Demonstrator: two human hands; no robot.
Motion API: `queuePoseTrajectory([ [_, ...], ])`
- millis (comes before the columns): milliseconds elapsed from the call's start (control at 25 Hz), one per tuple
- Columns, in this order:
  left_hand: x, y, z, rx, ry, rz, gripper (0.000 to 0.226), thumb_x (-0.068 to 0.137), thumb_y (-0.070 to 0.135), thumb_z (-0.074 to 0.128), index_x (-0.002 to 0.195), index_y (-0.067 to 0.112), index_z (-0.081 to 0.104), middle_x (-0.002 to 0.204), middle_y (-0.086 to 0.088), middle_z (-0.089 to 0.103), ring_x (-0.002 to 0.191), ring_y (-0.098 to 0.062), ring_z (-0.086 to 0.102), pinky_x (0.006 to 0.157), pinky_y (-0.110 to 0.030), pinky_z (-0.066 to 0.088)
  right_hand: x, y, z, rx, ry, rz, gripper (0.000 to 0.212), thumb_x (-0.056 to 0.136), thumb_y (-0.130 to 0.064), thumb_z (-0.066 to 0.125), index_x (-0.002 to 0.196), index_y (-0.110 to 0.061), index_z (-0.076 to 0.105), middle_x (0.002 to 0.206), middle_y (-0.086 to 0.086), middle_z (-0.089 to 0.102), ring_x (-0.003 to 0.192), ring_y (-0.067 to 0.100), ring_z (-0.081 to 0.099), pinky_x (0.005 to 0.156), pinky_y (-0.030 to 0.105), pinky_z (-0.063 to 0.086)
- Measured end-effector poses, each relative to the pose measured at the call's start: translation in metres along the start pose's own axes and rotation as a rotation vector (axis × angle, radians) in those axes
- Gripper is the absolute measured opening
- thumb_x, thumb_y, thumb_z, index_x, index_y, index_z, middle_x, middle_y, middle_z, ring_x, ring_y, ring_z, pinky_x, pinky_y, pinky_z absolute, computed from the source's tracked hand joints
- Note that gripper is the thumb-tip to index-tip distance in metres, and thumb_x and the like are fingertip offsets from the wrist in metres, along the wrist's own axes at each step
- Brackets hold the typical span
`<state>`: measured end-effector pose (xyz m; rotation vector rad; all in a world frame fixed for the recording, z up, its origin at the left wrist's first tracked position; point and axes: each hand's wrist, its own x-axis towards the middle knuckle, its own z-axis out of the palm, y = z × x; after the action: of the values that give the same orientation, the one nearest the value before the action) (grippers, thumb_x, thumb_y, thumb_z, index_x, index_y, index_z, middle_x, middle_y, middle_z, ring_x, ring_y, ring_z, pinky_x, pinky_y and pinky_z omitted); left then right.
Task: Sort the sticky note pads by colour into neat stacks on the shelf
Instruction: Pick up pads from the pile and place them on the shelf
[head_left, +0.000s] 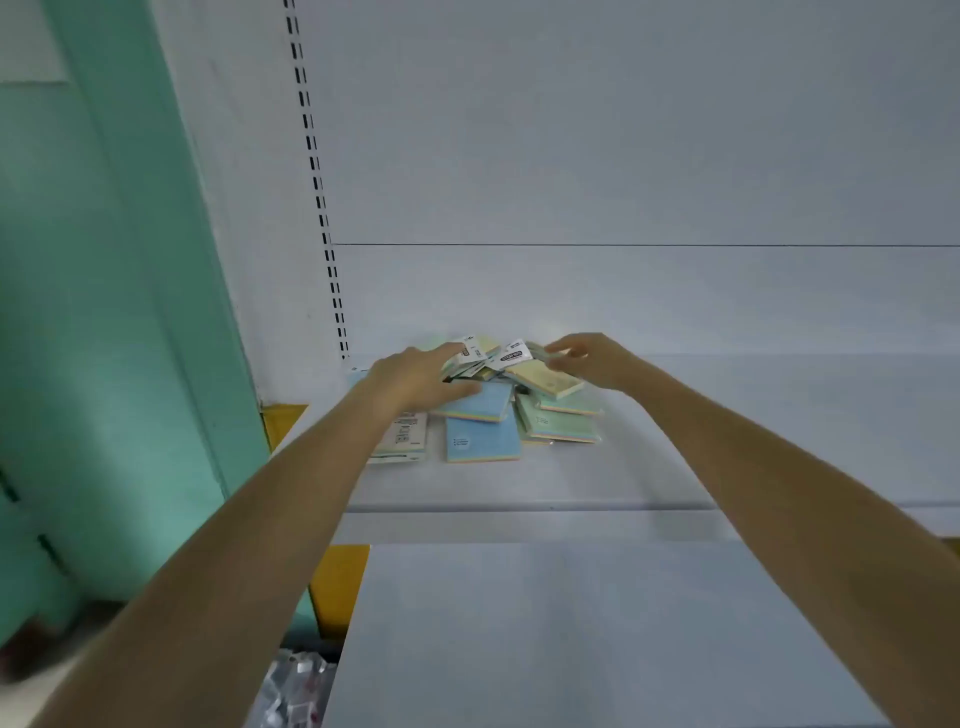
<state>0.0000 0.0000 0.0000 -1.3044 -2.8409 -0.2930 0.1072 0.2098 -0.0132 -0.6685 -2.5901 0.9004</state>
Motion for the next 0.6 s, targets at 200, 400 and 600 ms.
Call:
queuePoseTrajectory([
  [200,-0.002,-0.005,0.023,-0.307,-0.093,-0.002,0.08,0.077,0.052,0.062,0.143,0.03,0.022,0.143,-0.004,0.044,0.124,-0.026,0.046,0.101,-0.038,0.042,-0.007,0.004,0.01,0.02,-0.117,0.119,0.047,0.088,-0.023,0.059,0.133,-0.016,0.047,0.135,0.013,0.051,0.103,0.021,0.051,0.088,0.028,0.039],
  [400,0.001,-0.009,0.018,-0.5,-0.098,0.001,0.076,0.077,0.029,0.072,0.14,0.019,0.031,0.134,0.002,0.046,0.116,-0.021,0.048,0.089,-0.032,0.044,-0.005,0.006,0.005,0.103,-0.098,0.154,0.056,0.08,-0.022,0.07,0.132,-0.021,0.048,0.13,0.009,0.047,0.118,0.02,0.046,0.099,0.028,0.035],
  [600,0.003,-0.018,0.008,-0.523,-0.229,0.082,0.078,0.076,0.017,0.073,0.142,0.025,0.031,0.12,-0.003,0.044,0.1,-0.015,0.043,0.076,-0.027,0.043,-0.009,0.008,0.006,0.22,0.049,0.105,0.049,0.077,-0.01,0.071,0.123,-0.02,0.056,0.116,0.008,0.045,0.1,0.022,0.049,0.083,0.025,0.042],
])
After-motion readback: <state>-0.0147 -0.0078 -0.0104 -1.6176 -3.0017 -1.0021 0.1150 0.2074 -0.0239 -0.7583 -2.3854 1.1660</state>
